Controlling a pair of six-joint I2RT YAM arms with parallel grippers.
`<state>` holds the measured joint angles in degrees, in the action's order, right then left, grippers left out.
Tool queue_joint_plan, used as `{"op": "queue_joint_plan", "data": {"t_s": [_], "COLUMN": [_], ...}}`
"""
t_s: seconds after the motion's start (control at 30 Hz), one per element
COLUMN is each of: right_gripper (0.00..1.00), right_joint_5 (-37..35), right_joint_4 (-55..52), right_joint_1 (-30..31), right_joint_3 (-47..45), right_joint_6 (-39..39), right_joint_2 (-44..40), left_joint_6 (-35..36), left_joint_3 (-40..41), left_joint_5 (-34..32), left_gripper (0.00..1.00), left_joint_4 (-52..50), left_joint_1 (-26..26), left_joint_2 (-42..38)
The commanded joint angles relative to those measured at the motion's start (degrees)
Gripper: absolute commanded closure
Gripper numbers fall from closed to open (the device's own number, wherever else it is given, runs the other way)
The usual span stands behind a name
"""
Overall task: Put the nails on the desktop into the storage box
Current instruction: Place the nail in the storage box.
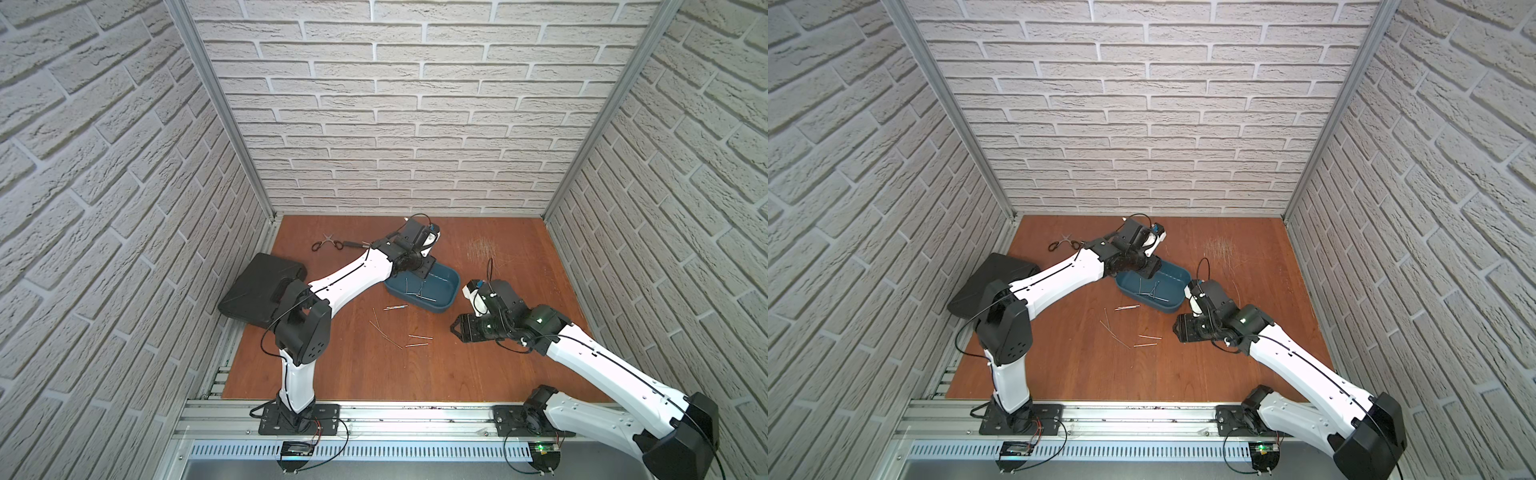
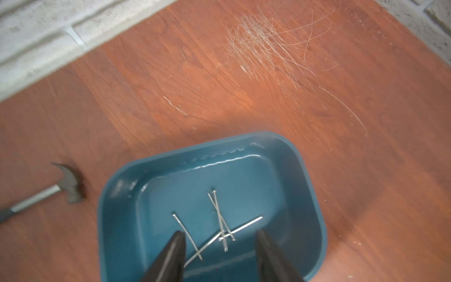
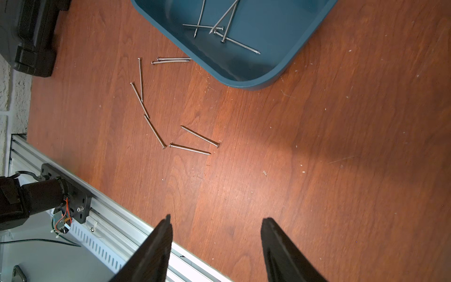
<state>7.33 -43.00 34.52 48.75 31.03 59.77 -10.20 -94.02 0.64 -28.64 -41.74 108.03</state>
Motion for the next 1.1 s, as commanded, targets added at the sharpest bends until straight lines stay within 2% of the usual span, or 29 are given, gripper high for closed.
{"op": "queue_joint_plan", "data": {"t_s": [0.0, 0.17, 0.37, 0.43, 0.5, 0.57, 0.83, 1.07], "right_gripper": [0.39, 0.42, 0.46, 0.46, 0.47, 0.49, 0.60, 0.70], "right_joint_5": [0.26, 1.53, 0.90, 0.24, -0.68, -1.34, -3.34, -4.43], "right_joint_4": [-0.98, 0.22, 2.05, 2.60, 3.14, 4.08, 9.53, 13.20], "right_joint_1": [0.30, 1.04, 3.80, 5.05, 6.58, 7.82, 10.74, 11.18], "right_joint_3": [2.00, 2.74, 4.71, 5.57, 6.30, 6.44, 5.88, 4.62], "right_joint_6": [-2.10, -2.02, -1.87, -1.63, -1.54, -1.09, 1.52, 3.53], "right_joint_2": [1.45, 4.21, 8.77, 10.75, 13.15, 15.38, 23.89, 27.78], "left_joint_6": [0.07, -0.10, -3.89, -6.29, -8.52, -10.42, -17.59, -22.49], "left_joint_3": [-1.52, 0.97, 11.10, 16.07, 22.29, 27.71, 43.87, 51.60], "left_joint_5": [-1.07, -2.91, -6.35, -7.27, -7.66, -8.02, -8.18, -10.24], "left_gripper": [0.43, 0.40, 0.36, 0.29, 0.11, 0.05, 0.02, 0.02], "left_joint_4": [1.68, -1.59, -4.07, -4.23, -3.65, -3.22, -3.51, -0.03], "left_joint_1": [0.60, 0.60, 0.53, 0.51, 0.13, -0.29, -1.97, -8.05], "left_joint_2": [-5.36, -11.56, -21.84, -25.58, -30.27, -34.29, -43.89, -41.65]}}
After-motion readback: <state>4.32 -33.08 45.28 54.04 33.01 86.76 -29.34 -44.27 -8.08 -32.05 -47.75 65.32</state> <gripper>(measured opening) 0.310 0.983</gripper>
